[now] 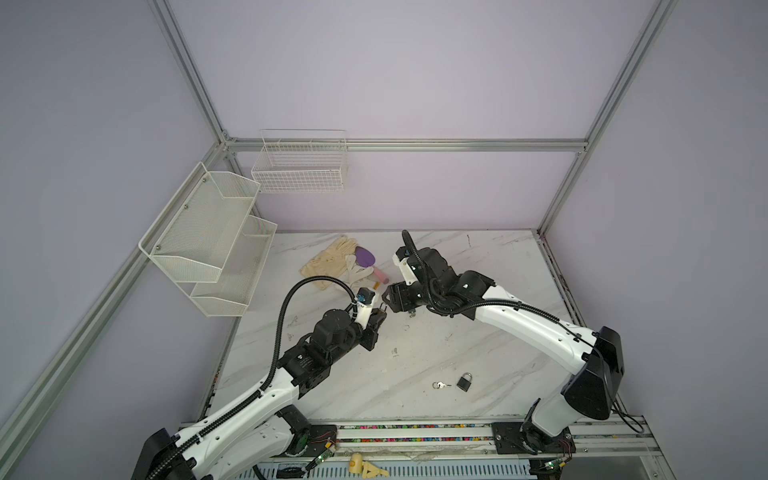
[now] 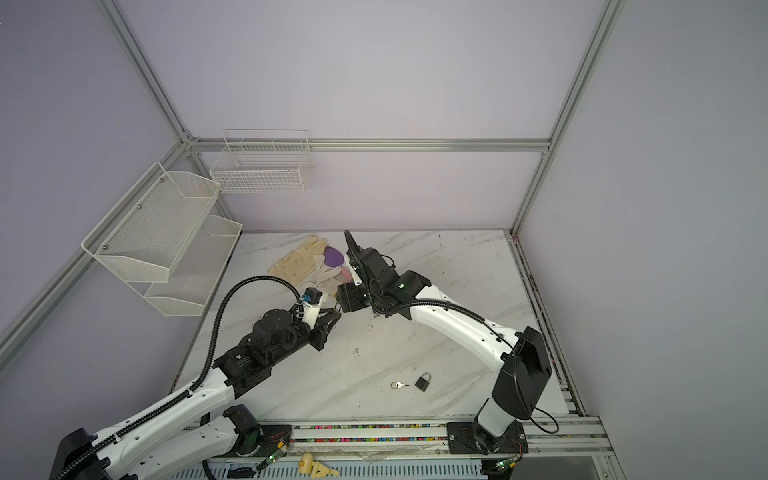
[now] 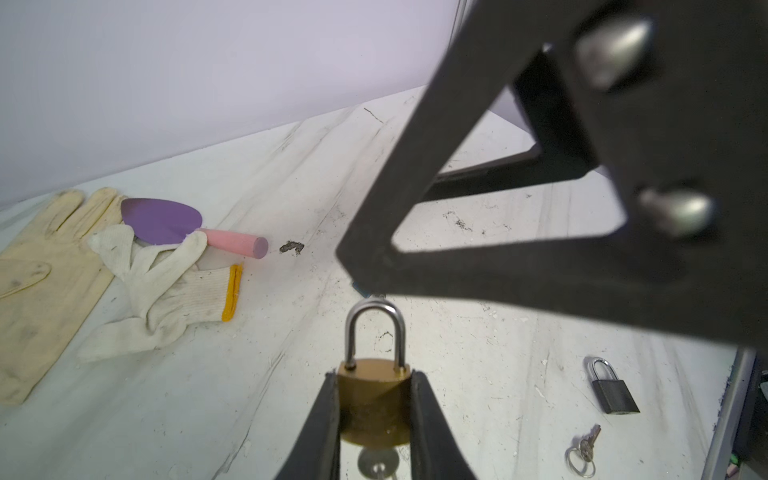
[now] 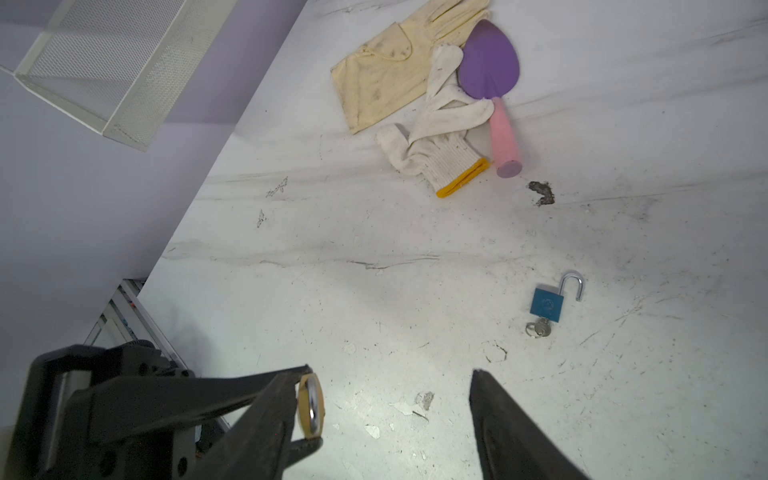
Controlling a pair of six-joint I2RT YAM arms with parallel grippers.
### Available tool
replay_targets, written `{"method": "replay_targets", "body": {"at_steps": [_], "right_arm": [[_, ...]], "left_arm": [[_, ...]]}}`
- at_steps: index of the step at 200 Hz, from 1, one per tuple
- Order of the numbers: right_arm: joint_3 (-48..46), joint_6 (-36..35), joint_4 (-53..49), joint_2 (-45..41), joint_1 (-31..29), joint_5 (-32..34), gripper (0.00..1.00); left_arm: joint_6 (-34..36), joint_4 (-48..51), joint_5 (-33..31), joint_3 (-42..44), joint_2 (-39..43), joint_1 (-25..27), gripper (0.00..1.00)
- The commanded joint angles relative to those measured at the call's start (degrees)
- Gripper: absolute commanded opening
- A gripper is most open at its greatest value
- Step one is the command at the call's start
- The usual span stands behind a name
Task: Unlock with the key
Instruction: 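Open the right gripper to release the key left in the padlock, then draw the right gripper back while the left gripper holds the opened padlock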
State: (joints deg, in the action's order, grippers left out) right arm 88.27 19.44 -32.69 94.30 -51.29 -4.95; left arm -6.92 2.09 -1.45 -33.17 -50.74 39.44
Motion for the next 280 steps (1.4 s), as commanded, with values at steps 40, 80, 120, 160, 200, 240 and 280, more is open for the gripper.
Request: {"method": "replay_targets", "body": {"at_steps": [40, 80, 120, 160, 200, 240, 280], "right_arm": [[7.38, -1.45, -9.77, 4.39, -0.67, 6.7, 0.7], [11.69, -1.64, -13.55, 6.6, -0.71, 6.16, 0.7], [13.81, -2.99, -16.81, 8.47, -0.66, 7.2, 0.7], [14.8, -4.23, -18.72, 9.0, -0.14, 6.43, 0.7], [13.27, -4.87, -18.99, 7.59, 0.83, 4.04, 0.7], [10.77, -5.26, -18.16, 5.91, 1.52, 1.96, 0.7], [8.37, -5.42, -16.71, 3.49, 2.98, 0.76, 0.7]], "left_arm": [[4.15, -4.81, 1.19, 3.2, 4.18, 0.11, 0.0], [5.62, -5.15, 3.03, 3.99, 4.55, 0.17, 0.0], [6.21, -5.57, 1.99, 4.29, 4.9, 0.11, 0.0], [6.46, -5.95, 1.89, 4.46, 4.88, 0.16, 0.0], [6.15, -6.28, 1.21, 4.59, 4.68, 0.12, 0.0], [4.91, -5.98, 0.16, 4.05, 3.3, 0.12, 0.0], [2.31, -3.81, -2.07, 2.71, 1.51, 0.12, 0.0]]}}
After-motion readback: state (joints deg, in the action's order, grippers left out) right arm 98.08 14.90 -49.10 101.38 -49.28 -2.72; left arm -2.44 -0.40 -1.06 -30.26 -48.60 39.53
